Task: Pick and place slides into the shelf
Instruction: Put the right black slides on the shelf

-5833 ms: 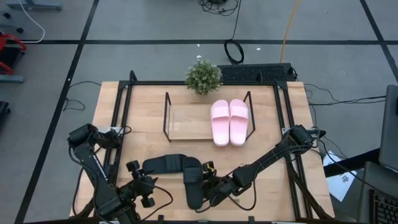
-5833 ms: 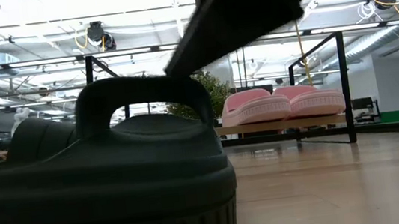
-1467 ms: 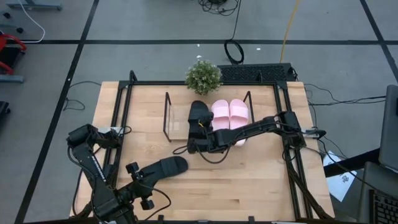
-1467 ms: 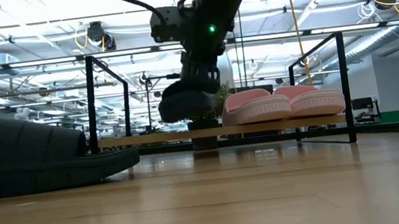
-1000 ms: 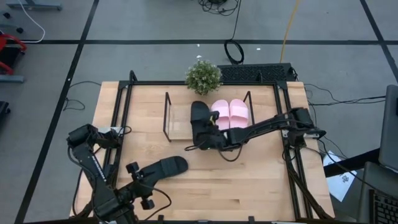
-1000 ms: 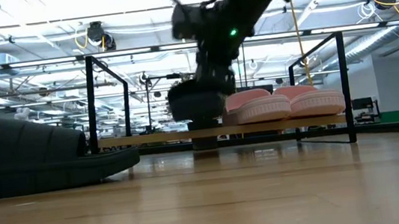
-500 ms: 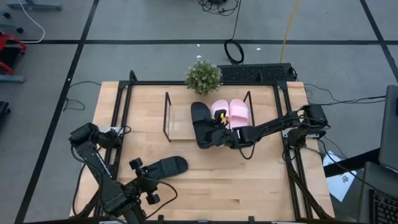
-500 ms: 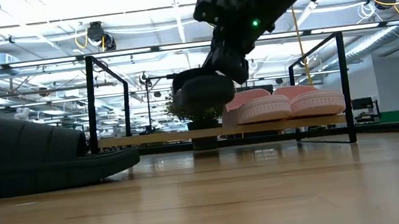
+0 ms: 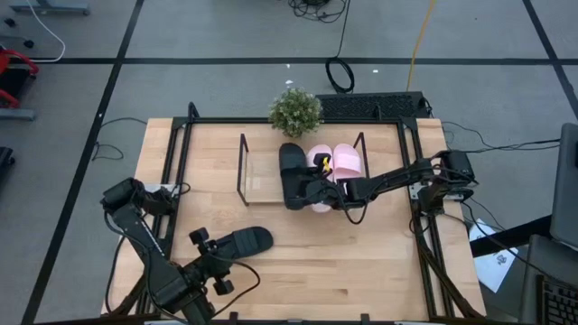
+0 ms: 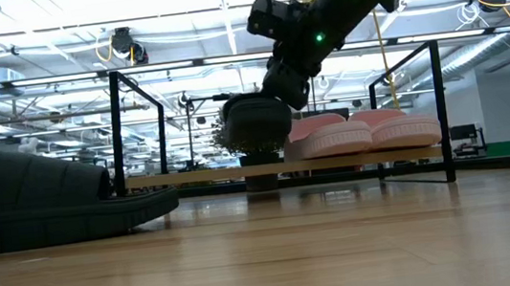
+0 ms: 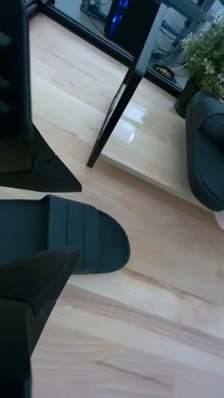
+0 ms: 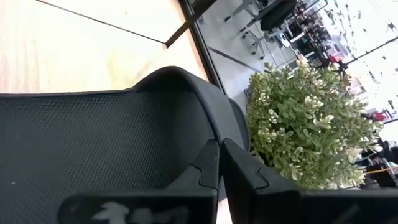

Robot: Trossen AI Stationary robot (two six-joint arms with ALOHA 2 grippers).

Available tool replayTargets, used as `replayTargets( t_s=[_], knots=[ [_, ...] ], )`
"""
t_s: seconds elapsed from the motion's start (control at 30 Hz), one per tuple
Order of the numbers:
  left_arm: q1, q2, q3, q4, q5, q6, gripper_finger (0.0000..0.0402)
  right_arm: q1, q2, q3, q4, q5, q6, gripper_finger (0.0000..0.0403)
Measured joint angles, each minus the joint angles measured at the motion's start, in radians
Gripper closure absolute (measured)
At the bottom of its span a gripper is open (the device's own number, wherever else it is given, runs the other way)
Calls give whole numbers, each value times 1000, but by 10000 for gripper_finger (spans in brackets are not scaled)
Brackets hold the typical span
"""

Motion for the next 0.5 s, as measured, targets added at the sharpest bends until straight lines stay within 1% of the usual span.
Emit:
replayTargets(
  t_s=[0.37,0.5],
  knots=[
    [0,0,0,0,-6,0,250,1,69,0,1,7,25,403],
    [0,0,0,0,-6,0,250,1,69,1,0,55,20,403]
  ],
)
